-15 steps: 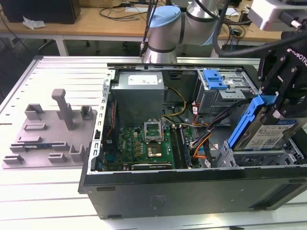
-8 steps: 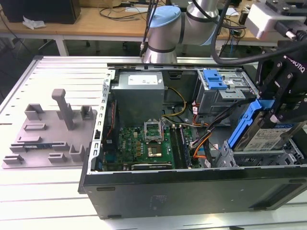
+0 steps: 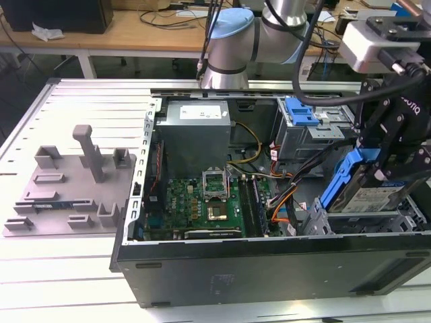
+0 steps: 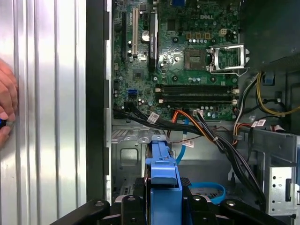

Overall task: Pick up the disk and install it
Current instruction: 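Insert the disk into the insertion slot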

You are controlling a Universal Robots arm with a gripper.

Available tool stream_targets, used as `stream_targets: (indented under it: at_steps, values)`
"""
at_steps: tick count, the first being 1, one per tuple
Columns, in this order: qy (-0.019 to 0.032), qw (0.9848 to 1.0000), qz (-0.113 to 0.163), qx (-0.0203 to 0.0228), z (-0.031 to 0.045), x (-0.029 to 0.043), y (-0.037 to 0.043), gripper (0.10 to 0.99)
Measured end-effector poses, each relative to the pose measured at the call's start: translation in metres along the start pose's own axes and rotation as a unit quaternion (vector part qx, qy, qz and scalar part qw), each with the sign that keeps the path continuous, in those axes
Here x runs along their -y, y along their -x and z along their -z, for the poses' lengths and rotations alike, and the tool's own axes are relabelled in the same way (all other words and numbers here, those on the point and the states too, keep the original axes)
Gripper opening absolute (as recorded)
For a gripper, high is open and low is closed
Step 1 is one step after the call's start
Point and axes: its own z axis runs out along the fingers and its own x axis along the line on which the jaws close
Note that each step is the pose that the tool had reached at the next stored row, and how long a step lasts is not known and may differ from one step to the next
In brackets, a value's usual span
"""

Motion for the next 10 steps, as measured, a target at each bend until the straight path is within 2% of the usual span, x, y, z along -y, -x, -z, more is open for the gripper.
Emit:
stream_targets:
  at_steps: [5, 6, 8, 9, 10]
  values:
    - [0.0000, 1.0000, 0.000, -0.0003, -0.0032, 0.0000, -0.0002, 0.380]
    - [0.0000, 1.0000, 0.000, -0.0002, -0.0033, 0.0000, -0.0002, 0.439]
    - [0.0000, 1.0000, 0.000, 0.0000, -0.0035, 0.0000, -0.0002, 0.439]
    - [0.0000, 1.0000, 0.000, 0.0000, -0.0035, 0.0000, -0.0002, 0.506]
    - [0.0000, 1.0000, 0.000, 0.0000, -0.0035, 0.0000, -0.0002, 0.506]
